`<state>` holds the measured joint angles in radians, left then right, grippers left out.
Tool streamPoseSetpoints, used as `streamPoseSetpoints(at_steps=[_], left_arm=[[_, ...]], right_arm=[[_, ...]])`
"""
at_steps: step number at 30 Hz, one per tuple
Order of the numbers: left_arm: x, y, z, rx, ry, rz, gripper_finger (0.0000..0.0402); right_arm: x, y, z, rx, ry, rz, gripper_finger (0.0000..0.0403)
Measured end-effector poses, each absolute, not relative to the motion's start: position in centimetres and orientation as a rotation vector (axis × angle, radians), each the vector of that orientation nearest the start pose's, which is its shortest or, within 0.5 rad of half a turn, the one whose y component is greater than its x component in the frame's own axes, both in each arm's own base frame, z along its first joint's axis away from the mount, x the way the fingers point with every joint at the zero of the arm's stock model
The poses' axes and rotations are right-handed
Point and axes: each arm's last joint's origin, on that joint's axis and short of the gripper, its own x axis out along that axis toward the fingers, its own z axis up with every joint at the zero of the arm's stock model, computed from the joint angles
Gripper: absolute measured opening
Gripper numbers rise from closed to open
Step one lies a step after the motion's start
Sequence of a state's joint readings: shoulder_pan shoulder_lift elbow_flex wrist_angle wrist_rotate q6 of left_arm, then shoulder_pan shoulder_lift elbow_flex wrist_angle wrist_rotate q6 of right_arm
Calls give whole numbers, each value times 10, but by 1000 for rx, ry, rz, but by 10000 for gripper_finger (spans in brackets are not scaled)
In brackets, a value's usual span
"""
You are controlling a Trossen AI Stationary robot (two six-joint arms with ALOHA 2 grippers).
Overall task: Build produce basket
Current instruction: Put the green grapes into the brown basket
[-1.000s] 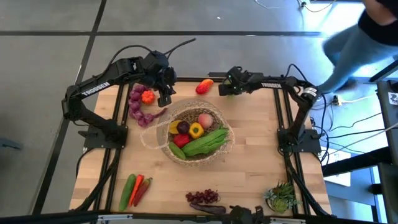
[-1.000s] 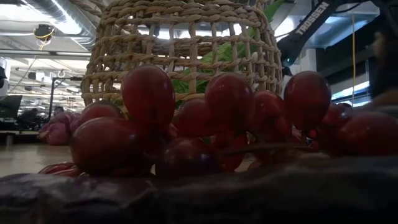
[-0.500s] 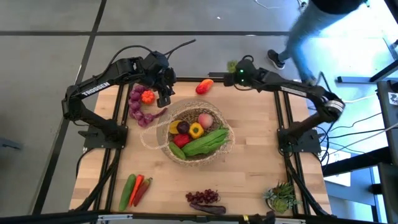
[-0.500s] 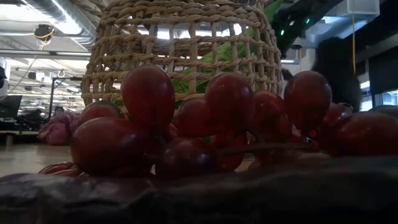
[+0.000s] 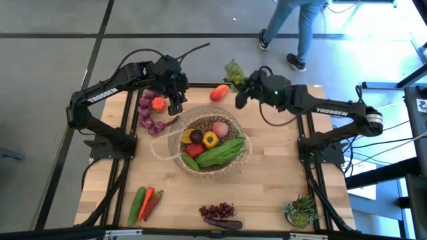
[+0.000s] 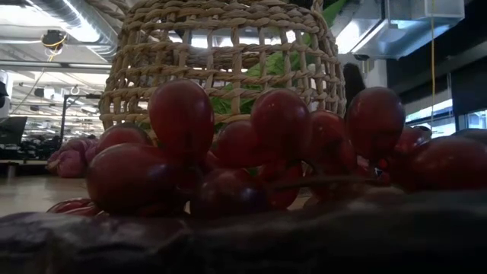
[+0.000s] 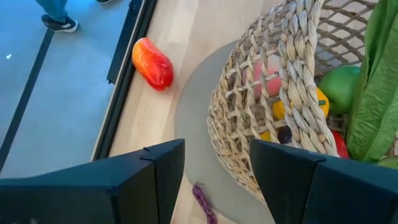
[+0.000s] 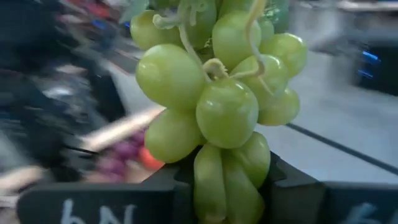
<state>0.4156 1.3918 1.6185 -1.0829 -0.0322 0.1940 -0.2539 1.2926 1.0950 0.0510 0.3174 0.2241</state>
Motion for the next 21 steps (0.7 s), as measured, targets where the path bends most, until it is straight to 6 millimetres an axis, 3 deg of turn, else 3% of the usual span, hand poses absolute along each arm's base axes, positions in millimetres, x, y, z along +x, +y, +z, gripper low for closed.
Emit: streamPoseSetpoints(at_steps=[5, 11, 21], left_arm=[[235, 105, 404, 12, 903, 330, 171], [222, 96, 410, 40, 900, 252, 171], [199, 85, 426, 103, 842, 218, 171]], right_arm=[[291, -49, 366, 222, -21, -362, 72], [308, -17, 360, 229, -39, -248, 72], [347, 9, 318, 276, 33, -181, 72]])
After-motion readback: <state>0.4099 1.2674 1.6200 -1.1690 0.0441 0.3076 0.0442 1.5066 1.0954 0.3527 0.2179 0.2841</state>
